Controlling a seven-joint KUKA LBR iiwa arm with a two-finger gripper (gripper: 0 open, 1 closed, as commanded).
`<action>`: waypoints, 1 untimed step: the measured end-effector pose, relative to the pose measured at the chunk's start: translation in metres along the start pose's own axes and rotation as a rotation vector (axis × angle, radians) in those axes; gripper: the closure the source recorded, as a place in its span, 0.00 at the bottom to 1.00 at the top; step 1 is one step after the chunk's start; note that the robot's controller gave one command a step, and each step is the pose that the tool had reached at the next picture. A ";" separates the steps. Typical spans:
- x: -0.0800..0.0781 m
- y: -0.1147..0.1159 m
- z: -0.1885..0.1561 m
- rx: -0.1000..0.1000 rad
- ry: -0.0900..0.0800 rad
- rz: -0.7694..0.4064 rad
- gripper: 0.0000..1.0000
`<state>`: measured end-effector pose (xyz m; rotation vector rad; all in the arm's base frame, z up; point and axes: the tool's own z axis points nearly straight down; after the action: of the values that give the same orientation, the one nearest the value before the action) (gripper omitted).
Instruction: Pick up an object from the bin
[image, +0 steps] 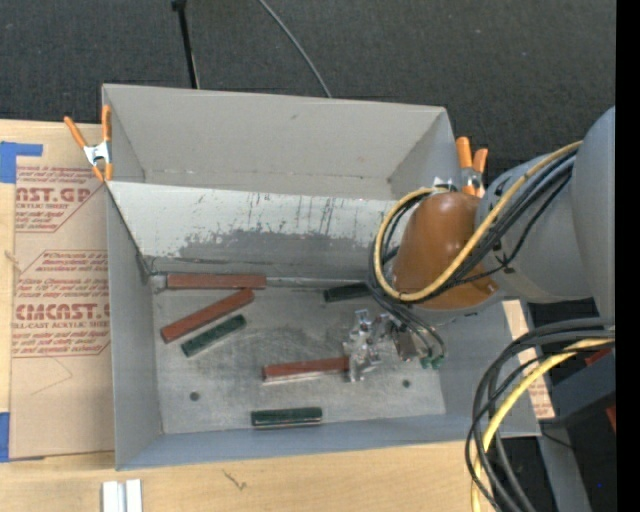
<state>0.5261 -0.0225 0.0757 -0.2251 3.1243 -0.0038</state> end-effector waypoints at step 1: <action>-0.004 0.007 -0.111 -0.002 0.007 0.009 1.00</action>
Offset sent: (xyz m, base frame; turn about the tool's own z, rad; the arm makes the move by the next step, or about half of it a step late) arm 0.0000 0.0000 0.0000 0.0000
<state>0.5276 -0.0148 0.1865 -0.2122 3.1328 -0.0009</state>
